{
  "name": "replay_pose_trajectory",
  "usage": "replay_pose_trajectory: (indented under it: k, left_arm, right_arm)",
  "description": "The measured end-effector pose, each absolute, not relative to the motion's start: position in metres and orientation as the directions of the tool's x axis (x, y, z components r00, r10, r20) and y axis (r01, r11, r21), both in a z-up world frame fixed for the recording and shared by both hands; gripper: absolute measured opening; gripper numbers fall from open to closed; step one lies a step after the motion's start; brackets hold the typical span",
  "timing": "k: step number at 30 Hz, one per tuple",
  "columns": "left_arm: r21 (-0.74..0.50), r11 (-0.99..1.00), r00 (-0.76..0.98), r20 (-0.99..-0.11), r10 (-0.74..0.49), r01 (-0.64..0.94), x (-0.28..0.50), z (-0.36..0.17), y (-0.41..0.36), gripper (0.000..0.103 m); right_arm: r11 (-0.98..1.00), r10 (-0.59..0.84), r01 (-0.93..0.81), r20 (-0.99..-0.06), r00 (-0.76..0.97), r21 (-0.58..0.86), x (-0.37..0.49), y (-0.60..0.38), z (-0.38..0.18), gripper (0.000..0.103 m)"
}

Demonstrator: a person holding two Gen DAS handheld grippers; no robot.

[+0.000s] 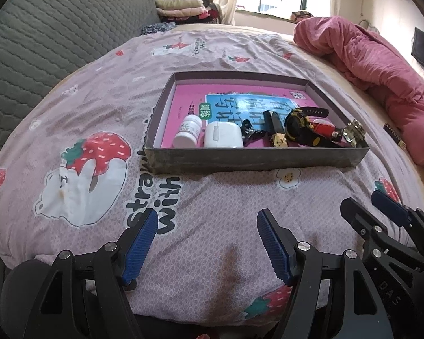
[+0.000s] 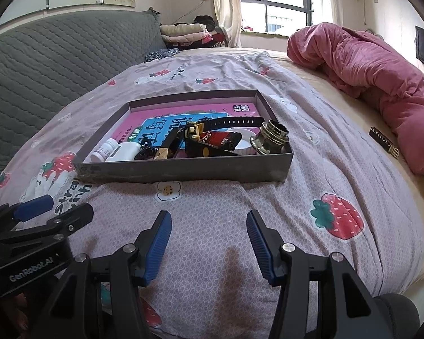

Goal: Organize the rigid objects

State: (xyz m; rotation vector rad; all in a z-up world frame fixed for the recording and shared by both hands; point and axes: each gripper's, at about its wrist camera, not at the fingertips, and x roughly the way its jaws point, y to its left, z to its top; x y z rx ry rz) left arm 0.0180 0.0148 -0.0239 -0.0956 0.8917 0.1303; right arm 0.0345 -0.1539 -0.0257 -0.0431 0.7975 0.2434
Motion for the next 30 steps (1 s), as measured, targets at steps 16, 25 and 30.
replay_pose_trajectory:
  k: [16, 25, 30]
  left_arm:
    - [-0.031, 0.989, 0.616, -0.785, 0.065, -0.144, 0.0205, -0.0274, 0.0152, 0.074]
    - [-0.028, 0.989, 0.617, -0.784, 0.07, -0.147, 0.0205, -0.0275, 0.0151, 0.074]
    - [-0.028, 0.988, 0.615, -0.785, 0.072, -0.151, 0.0209, -0.0276, 0.0161, 0.074]
  right_arm:
    - [0.968, 0.203, -0.247, -0.714, 0.67, 0.044, 0.0341, -0.1503, -0.0271, 0.055]
    - [0.967, 0.203, -0.25, -0.716, 0.667, 0.041, 0.0341, -0.1501, -0.0273, 0.055]
    - [0.967, 0.203, -0.251, -0.716, 0.667, 0.041, 0.0339, -0.1503, -0.0272, 0.055]
